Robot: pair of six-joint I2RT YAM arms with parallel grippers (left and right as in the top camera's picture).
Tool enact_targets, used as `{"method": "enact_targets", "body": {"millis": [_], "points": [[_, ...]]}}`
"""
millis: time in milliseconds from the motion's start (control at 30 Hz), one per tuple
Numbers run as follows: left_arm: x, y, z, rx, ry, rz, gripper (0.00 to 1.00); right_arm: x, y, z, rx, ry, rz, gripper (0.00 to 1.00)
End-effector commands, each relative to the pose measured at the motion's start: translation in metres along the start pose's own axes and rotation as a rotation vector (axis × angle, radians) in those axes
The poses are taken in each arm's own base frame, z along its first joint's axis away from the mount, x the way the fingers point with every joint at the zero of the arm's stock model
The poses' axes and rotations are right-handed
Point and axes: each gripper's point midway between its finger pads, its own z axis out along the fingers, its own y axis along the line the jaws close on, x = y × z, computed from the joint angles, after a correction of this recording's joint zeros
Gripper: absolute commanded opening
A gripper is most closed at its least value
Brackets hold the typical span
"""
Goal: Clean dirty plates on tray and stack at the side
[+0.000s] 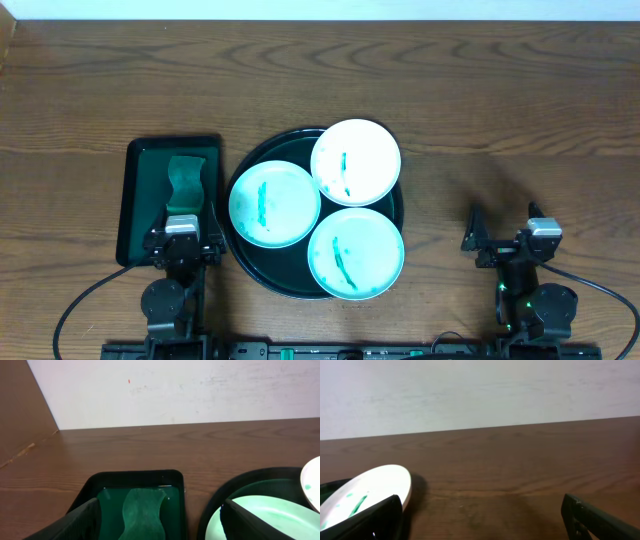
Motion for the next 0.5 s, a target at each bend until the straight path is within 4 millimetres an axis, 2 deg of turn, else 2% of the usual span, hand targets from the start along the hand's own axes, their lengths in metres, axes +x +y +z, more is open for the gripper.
{"method": "enact_targets", "body": {"millis": [0,267,467], "points": [[0.014,0.002,0.000,-0.010,0.049,0.006,0.76,-0.001,0.012,-0.001,-0.067,-0.001,0.009,0.99],[0.006,0.002,-0.004,-0.007,0.084,-0.002,0.76,-0.012,0.023,-0.003,-0.123,-0.009,0.006,0.99],[-0.020,-0.011,-0.006,0.082,0.151,-0.078,0.76,-0.042,0.027,-0.002,-0.122,-0.001,0.007,0.99]]}}
